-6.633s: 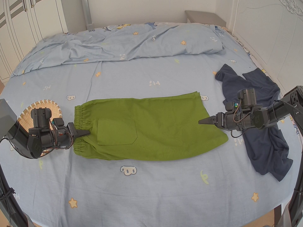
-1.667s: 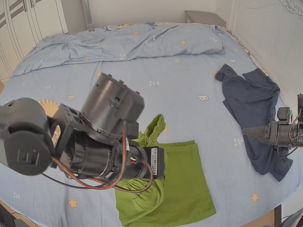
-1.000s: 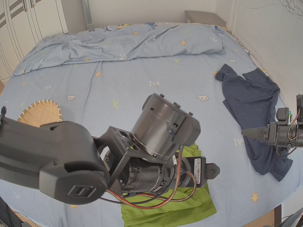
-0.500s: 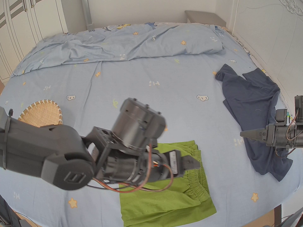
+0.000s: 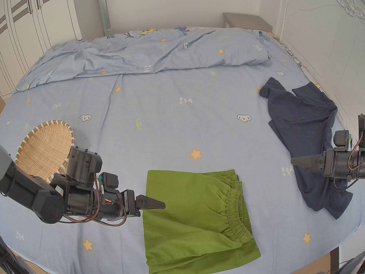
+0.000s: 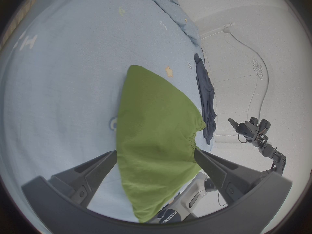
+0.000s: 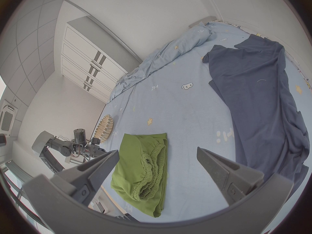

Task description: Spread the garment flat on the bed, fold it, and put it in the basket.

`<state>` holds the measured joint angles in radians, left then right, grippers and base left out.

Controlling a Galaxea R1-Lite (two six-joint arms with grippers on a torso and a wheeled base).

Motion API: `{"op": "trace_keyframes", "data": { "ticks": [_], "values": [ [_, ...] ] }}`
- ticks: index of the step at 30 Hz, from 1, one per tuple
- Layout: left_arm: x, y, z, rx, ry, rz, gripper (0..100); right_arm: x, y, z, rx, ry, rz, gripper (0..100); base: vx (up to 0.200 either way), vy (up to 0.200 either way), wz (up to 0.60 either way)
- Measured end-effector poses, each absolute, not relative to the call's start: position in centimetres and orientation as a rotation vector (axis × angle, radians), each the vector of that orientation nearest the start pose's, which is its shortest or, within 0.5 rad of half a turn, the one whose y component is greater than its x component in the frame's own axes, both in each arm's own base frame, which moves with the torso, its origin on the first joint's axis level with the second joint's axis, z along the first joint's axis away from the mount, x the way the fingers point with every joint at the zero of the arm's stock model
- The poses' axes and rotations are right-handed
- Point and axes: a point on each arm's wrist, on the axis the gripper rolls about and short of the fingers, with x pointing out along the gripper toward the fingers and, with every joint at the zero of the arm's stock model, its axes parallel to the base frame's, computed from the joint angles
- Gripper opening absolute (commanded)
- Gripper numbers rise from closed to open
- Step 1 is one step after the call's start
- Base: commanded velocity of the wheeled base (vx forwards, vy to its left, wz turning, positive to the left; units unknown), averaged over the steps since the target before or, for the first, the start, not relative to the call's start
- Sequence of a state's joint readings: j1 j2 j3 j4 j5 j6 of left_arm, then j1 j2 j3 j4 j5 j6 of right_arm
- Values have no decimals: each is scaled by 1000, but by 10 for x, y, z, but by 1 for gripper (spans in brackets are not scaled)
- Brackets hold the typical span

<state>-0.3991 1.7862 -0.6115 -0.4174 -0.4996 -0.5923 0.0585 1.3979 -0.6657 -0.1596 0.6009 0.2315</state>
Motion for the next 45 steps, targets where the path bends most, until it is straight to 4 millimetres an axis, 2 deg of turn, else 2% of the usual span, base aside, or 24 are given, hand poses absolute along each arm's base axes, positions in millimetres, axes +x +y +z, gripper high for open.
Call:
{"op": "trace_keyframes", "data": {
  "ticks": [4,11,17,23,36,37,45],
  "values": [
    [249,-108,76,-565,1032,-585,100,208,25,184,370,624,578,100,0,0,0],
    [259,-113,57,-607,1028,-582,100,205,26,187,366,611,583,100,0,0,0],
    [263,-132,50,-679,1014,-612,100,204,25,187,365,609,584,100,0,0,0],
    [257,-151,41,-695,1045,-662,100,204,25,187,365,608,583,100,0,0,0],
    [253,-156,34,-709,1061,-676,100,205,26,186,365,613,585,100,0,0,0],
    [252,-155,34,-709,1065,-679,0,205,26,186,366,614,586,100,0,0,0],
    [248,-152,34,-715,1090,-696,0,204,29,185,363,621,597,100,0,0,0]
  ]
}}
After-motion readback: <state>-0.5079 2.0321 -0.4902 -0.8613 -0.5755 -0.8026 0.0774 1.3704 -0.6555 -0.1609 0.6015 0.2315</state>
